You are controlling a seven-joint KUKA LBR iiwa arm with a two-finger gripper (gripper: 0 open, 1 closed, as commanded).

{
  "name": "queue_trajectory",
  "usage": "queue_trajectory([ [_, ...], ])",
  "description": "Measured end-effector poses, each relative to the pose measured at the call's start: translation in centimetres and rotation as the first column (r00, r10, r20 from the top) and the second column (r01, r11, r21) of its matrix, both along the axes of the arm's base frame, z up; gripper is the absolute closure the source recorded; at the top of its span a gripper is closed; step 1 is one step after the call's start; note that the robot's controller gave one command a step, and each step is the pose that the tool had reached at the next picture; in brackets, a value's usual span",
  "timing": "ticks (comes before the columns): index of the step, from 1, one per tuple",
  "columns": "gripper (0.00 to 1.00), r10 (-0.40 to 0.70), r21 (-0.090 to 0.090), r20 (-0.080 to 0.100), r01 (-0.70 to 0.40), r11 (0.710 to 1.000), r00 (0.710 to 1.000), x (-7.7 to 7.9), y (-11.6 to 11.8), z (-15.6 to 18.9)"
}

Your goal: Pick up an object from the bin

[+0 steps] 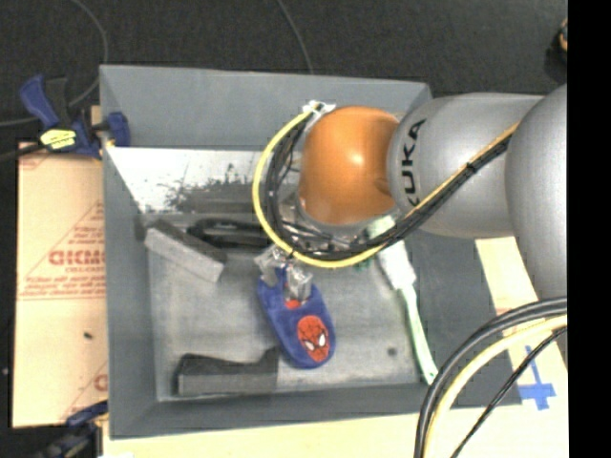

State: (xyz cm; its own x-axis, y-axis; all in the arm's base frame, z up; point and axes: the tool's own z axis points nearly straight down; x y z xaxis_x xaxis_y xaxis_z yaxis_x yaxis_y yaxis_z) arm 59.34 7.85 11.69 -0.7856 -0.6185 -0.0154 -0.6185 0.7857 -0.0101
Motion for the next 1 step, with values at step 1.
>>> queue_trajectory([
  [1, 1.00, 0.000, 0.000, 0.001, 0.000, 1.000, 1.000, 0.02, 0.01, 0.82],
])
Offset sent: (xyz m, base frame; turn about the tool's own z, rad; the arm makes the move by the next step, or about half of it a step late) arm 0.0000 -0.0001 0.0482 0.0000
